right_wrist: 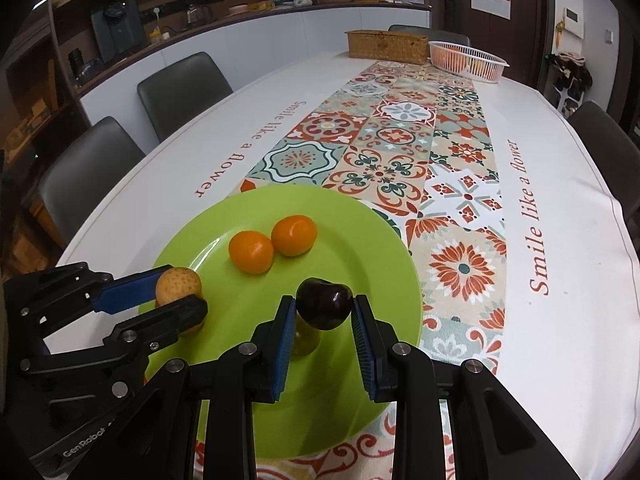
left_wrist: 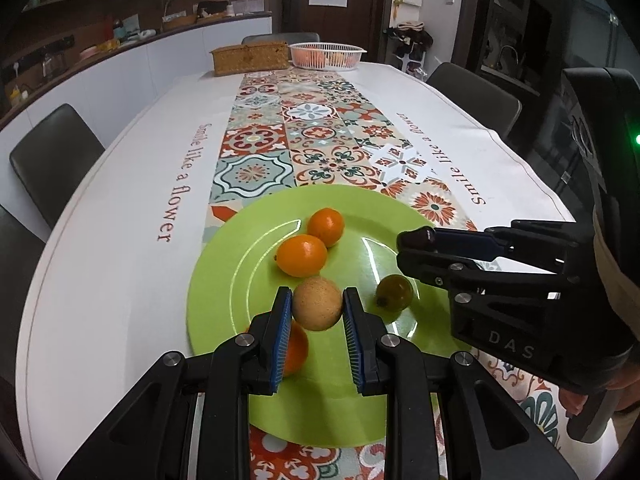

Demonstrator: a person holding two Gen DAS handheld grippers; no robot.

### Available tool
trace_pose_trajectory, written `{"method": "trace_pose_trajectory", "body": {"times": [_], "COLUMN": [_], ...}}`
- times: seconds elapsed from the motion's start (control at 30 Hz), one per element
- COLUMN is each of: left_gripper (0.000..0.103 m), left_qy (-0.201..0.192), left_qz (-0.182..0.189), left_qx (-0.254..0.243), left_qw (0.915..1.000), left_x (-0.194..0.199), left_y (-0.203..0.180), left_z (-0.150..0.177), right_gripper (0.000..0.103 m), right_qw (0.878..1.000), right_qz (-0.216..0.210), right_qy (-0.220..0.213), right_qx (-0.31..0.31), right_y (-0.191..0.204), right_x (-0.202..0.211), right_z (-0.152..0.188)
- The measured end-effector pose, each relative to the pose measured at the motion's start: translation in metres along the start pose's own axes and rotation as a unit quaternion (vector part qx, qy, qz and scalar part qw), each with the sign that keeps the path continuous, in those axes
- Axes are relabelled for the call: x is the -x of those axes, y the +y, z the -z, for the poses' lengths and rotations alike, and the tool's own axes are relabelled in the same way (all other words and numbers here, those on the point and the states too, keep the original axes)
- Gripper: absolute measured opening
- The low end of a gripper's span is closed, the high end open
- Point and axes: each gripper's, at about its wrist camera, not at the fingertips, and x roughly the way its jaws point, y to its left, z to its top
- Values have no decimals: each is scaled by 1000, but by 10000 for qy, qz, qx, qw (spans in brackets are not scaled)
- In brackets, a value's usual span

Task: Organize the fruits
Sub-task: 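Carry the tan fruit with the left tool onto the plate while the right carries the plum, then open both grippers to release the fruits on the green plate, then move the left tool to another tan fruit while the right tool approaches another dark plum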

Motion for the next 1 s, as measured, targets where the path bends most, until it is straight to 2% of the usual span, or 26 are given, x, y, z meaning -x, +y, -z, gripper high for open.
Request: {"method": "trace_pose_trajectory", "body": {"times": [0.07, 0.1, 0.13, 0.43, 0.7, 1.0], "left_gripper": [33, 34, 34, 36, 37, 47], "left_qy": [-28, -64, -81, -325, -705, -971], "left_qz": [-18, -23, -32, -136, -168, -115], "left_qx": [7, 9, 5, 131, 91, 53], "left_qw": [10000, 10000, 10000, 9993, 9973, 9952], "left_x": [3, 6, 8, 48, 98, 147], "left_y": [1, 1, 1, 2, -7, -12], "left_z": [0, 1, 0, 8, 16, 32], "right_gripper": [33, 37, 38, 38, 38, 38], "right_qw": [10000, 9999, 9999, 9993, 9976, 9954], "right_qz": [-42, -64, -56, 94, 132, 139], "right_qy": [-20, -44, -68, -360, -679, -947], "right_qx": [-60, -84, -81, 53, 32, 66], "right_y": [-1, 0, 0, 7, 18, 42], "right_x": [2, 4, 6, 45, 94, 141], "right_z": [0, 0, 0, 10, 25, 46]}}
